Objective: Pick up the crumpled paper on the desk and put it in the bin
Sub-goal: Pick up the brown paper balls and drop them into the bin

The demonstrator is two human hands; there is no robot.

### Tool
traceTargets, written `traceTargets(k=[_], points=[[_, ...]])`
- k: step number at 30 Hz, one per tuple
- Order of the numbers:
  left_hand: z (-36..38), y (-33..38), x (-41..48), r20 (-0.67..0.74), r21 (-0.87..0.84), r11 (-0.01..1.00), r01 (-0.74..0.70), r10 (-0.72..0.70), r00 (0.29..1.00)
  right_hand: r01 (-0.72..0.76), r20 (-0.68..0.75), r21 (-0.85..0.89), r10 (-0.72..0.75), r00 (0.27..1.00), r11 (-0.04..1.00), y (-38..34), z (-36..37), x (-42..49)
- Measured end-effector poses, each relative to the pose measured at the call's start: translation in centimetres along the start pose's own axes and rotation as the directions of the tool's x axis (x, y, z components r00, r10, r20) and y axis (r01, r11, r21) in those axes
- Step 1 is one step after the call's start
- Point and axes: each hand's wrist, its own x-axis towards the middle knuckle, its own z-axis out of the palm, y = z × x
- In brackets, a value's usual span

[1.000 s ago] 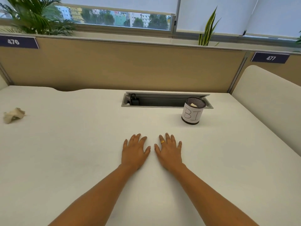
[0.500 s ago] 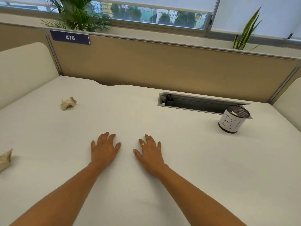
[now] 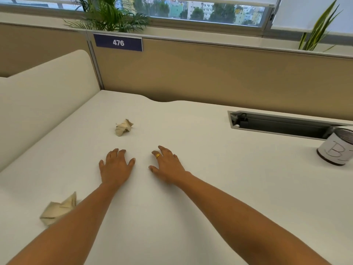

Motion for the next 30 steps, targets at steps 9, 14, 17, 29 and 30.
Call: traceTargets(k=[9,14,17,29,30], points=[[0.7,-1.8,2.6,-0.072,0.019,0.998,-0.066,0.067,0.995,0.041,-0.039,0.01,-0.041,0.998,0.999,-5.6,-0.5,8.5],[1.1,-2.0,2.8,-0.091,0.005,0.997,-0.072,0.072,0.993,0.075,-0.106,0.024,-0.072,0.992,0.997,-7.2,-0.8,12.8],[1.2,-2.1,2.9,-0.093,-0.003,0.998,-0.069,0.069,0.993,0.065,-0.111,-0.017,-0.067,0.992,0.998,-7.7,-0.5,14.8],[1.3,-2.2,2.8,-0.111,0.006,0.997,-0.078,0.078,0.991,0.075,-0.115,-0.061,-0.082,0.99,0.995,-7.4,0.8,15.2],[1.3,-2.1,2.8,-0.108,-0.002,0.997,-0.078,0.078,0.991,0.079,-0.131,-0.068,-0.087,0.988,0.995,-7.3,0.9,15.0]])
